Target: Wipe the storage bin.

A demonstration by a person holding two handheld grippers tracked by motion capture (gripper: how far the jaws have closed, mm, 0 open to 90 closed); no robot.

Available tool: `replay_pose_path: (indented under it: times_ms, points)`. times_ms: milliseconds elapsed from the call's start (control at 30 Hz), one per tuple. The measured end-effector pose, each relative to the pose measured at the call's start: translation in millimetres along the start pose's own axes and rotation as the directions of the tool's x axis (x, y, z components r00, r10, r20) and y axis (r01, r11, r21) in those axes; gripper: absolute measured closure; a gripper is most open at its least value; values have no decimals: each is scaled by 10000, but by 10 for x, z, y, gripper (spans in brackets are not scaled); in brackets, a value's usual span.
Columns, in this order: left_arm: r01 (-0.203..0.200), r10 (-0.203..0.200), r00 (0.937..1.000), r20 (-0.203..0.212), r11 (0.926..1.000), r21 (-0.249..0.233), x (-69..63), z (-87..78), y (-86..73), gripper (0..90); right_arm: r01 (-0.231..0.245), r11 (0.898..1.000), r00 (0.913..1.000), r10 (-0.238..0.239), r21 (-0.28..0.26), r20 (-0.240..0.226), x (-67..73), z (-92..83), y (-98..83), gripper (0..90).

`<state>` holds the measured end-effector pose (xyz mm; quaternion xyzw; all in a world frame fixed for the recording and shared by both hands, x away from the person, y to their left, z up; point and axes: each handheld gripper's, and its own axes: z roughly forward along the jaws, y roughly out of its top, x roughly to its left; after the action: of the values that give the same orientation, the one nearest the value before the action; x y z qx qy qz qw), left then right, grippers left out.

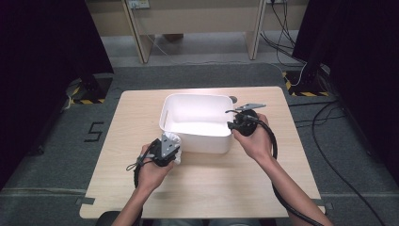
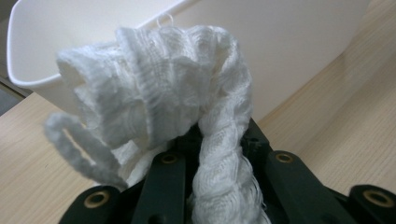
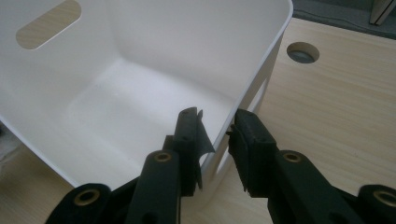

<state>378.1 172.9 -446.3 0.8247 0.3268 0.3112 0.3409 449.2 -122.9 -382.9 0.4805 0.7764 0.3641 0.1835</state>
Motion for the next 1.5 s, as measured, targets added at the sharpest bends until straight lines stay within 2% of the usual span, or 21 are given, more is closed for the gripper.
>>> replay_pose_path:
  times_ms: [233, 500, 800, 1333, 1500]
  points:
    - [-69, 68, 10000, 43, 9998, 169, -17, 41, -55, 752, -24, 10000, 10000, 24, 21, -64, -5, 3, 5, 720]
    - [81, -84, 9999, 106, 9995, 297, -28, 82, -121, 752, -48, 10000, 9998, 48, 12, -180, -14, 19, 16, 719]
    - [55, -61, 9999, 133, 9989, 462, -32, 131, -157, 751, -68, 10000, 9998, 68, -3, -206, -9, 34, 28, 720]
    - [-66, 36, 9996, 278, 9937, 1119, -42, 290, -279, 751, 20, 10000, 9998, -21, -44, -183, 14, 47, 33, 718]
    - [40, -95, 9991, 418, 9913, 1319, -46, 347, -319, 751, 11, 10000, 9998, -11, -44, -192, 14, 48, 34, 718]
